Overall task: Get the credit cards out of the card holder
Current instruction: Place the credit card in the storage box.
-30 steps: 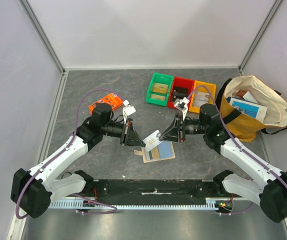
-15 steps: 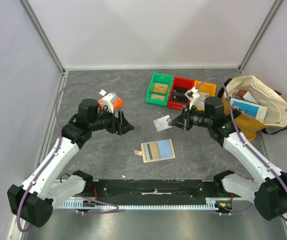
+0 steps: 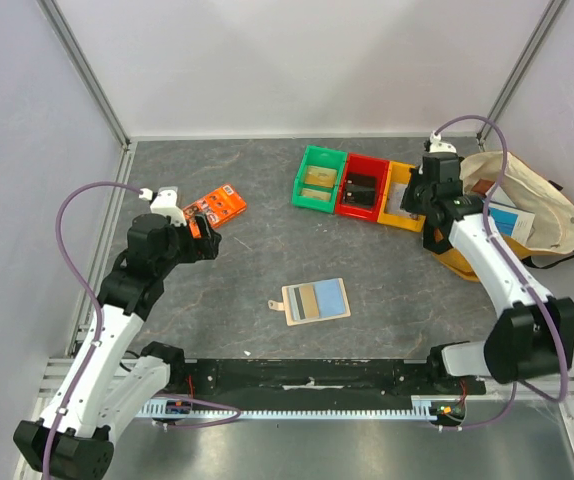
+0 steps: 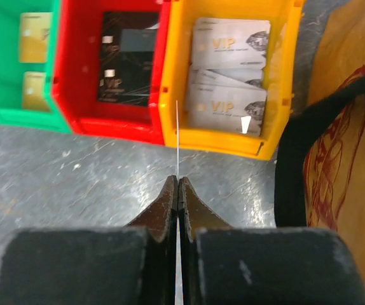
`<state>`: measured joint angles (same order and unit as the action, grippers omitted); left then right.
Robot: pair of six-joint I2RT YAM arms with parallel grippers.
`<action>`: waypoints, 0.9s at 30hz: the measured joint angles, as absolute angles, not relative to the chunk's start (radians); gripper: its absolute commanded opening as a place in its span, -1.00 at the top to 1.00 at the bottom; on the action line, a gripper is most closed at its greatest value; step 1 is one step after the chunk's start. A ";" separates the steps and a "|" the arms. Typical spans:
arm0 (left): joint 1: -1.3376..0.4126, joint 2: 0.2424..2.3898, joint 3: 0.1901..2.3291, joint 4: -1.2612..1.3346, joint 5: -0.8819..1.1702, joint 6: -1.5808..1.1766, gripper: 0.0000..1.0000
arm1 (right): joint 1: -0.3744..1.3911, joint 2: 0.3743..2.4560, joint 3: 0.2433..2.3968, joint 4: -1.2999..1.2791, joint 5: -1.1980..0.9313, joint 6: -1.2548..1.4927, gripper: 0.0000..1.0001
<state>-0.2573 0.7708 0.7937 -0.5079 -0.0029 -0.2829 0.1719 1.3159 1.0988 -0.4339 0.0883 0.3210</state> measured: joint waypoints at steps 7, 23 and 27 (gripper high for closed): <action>-0.257 0.761 0.787 -0.508 -0.051 -0.283 -0.81 | 0.146 1.514 1.156 -0.429 0.173 0.323 1.00; -0.241 0.768 0.778 -0.509 -0.049 -0.283 -0.79 | 0.049 1.650 1.155 -0.258 -0.049 0.393 1.00; -0.240 0.773 0.778 -0.509 -0.043 -0.283 -0.78 | 0.044 1.688 1.155 -0.239 -0.094 0.404 0.89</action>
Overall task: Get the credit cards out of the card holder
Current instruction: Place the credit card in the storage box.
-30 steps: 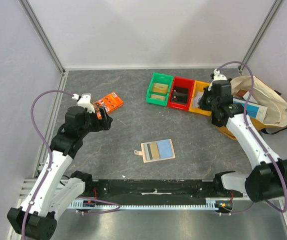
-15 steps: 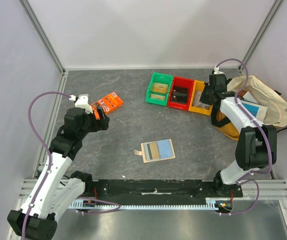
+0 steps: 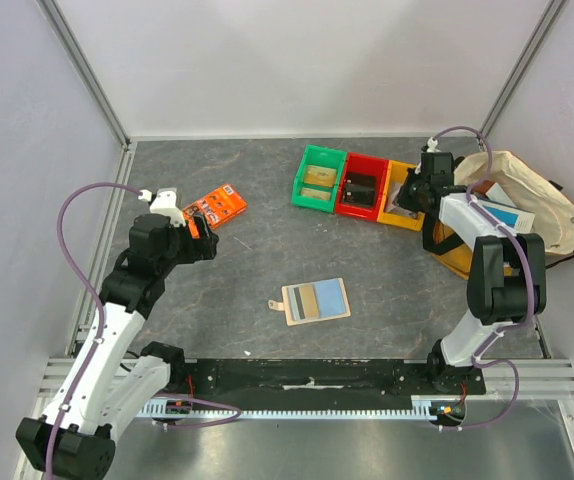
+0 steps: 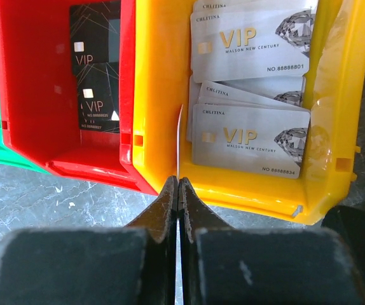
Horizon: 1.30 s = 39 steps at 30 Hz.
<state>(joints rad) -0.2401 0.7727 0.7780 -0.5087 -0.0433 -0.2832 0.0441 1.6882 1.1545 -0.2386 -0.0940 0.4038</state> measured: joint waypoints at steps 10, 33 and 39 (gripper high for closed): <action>-0.231 0.789 0.765 -0.508 -0.043 -0.283 -0.78 | 0.036 1.701 1.154 -0.250 -0.035 0.399 -0.03; -0.224 0.863 0.760 -0.500 0.112 -0.292 -0.71 | 0.387 1.248 1.087 -0.300 -0.052 0.361 -0.75; -0.245 0.860 0.702 -0.437 0.225 -0.379 -0.75 | 0.556 1.205 0.987 -0.307 -0.033 0.363 -0.76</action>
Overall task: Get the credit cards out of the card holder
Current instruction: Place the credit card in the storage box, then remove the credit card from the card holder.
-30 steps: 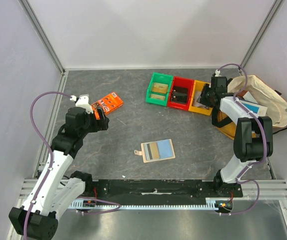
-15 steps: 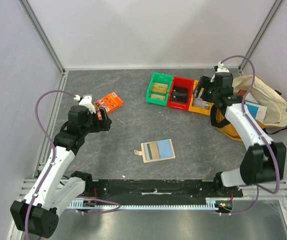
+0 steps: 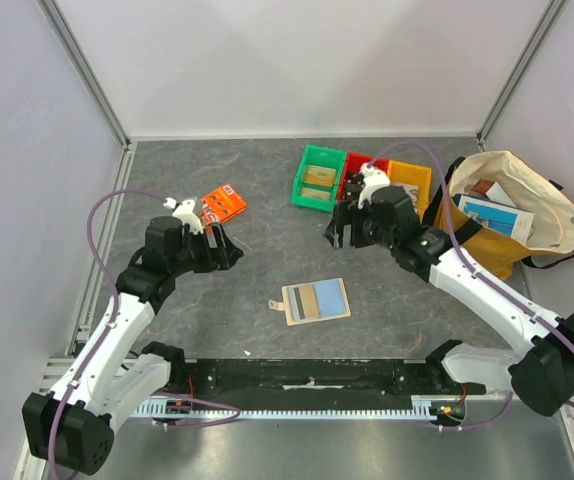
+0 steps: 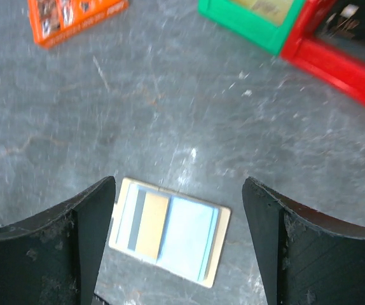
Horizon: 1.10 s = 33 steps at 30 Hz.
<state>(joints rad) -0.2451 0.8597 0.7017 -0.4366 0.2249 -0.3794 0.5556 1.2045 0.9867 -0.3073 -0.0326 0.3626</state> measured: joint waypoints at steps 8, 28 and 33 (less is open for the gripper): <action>-0.421 0.838 0.583 -0.340 0.219 -0.519 -0.76 | 0.784 1.203 0.840 -0.293 0.048 0.378 -0.76; -0.659 0.913 0.411 -0.233 0.060 -0.715 -0.77 | 0.984 1.398 0.654 -0.125 0.164 0.467 -0.76; -0.659 0.884 0.405 -0.233 0.041 -0.721 -0.77 | 0.985 1.440 0.654 -0.082 0.186 0.471 -0.76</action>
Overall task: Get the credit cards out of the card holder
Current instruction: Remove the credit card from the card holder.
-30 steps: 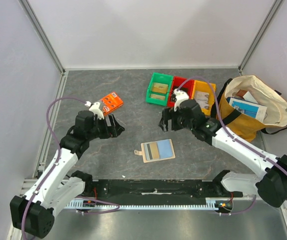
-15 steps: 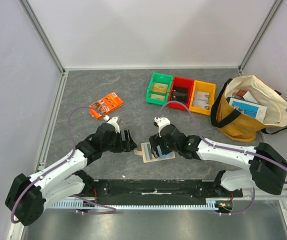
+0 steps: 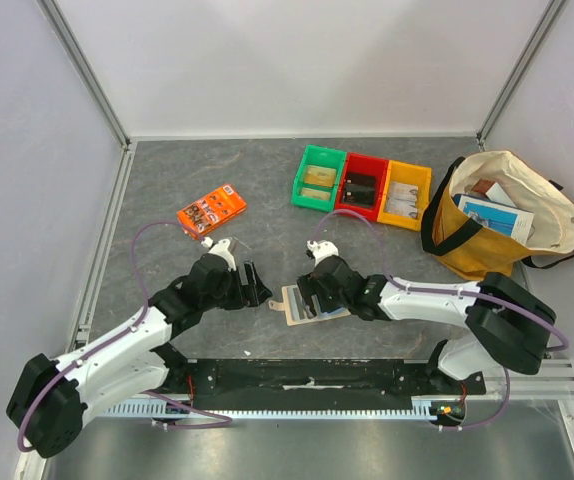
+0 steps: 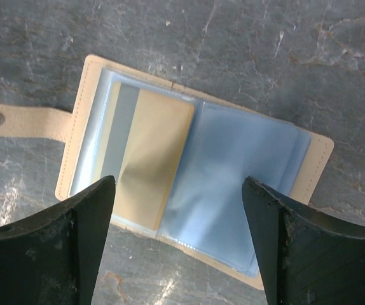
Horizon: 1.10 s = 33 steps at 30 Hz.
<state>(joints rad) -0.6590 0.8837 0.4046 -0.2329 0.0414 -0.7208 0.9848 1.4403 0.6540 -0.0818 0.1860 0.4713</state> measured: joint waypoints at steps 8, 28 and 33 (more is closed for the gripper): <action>-0.659 0.879 0.405 -0.228 0.037 -0.722 -0.76 | 0.950 1.503 0.700 -0.067 0.229 0.443 -0.68; -0.669 1.148 0.404 -0.034 0.181 -0.736 -0.35 | 1.052 1.508 0.774 -0.170 0.226 0.375 -0.61; -0.685 1.201 0.404 0.015 0.201 -0.743 -0.08 | 1.060 1.539 0.774 -0.206 0.257 0.390 -0.50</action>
